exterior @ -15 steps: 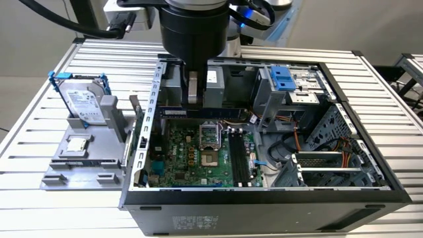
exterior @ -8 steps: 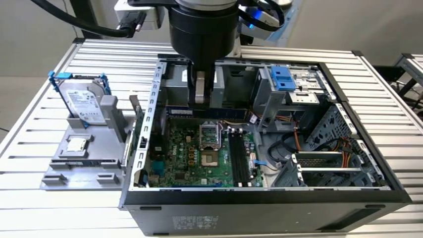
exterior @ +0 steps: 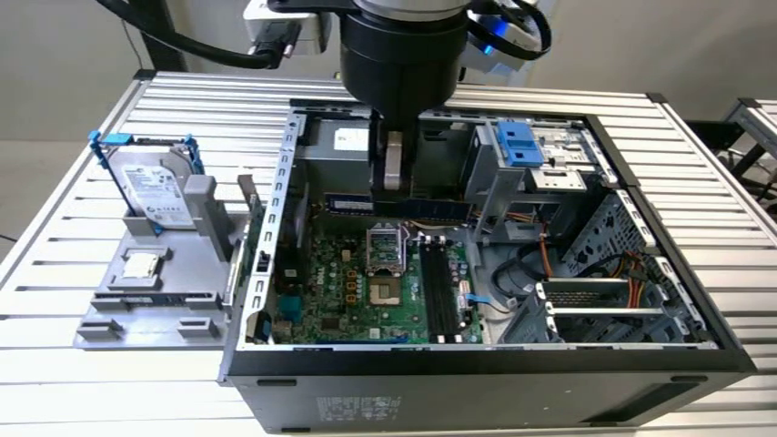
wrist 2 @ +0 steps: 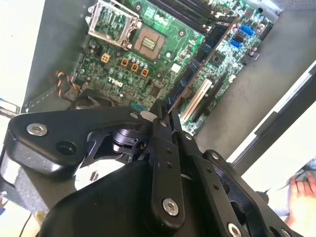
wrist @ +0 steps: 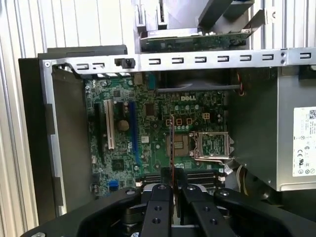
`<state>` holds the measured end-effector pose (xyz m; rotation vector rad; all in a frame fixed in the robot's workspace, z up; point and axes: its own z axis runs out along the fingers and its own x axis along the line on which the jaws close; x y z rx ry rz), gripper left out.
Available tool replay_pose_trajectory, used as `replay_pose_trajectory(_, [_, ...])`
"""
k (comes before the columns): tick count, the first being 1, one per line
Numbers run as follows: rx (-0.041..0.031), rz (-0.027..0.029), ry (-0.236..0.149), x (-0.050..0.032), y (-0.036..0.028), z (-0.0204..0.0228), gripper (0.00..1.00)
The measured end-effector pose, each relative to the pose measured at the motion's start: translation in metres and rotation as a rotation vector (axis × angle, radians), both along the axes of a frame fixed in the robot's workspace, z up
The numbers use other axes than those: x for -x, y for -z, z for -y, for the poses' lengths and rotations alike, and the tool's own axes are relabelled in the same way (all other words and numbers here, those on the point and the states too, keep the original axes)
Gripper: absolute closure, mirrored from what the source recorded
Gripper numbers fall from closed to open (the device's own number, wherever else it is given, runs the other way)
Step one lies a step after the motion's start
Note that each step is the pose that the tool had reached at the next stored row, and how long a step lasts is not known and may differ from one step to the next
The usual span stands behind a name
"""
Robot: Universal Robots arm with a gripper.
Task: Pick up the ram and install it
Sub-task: 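Pick up the ram and move it above insertion slot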
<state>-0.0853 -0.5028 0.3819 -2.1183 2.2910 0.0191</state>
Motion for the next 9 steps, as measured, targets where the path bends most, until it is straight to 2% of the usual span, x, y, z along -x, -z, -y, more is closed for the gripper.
replay_pose_trajectory(9, [0.0002,0.0,0.004,-0.0184,-0.0001,0.0,1.0])
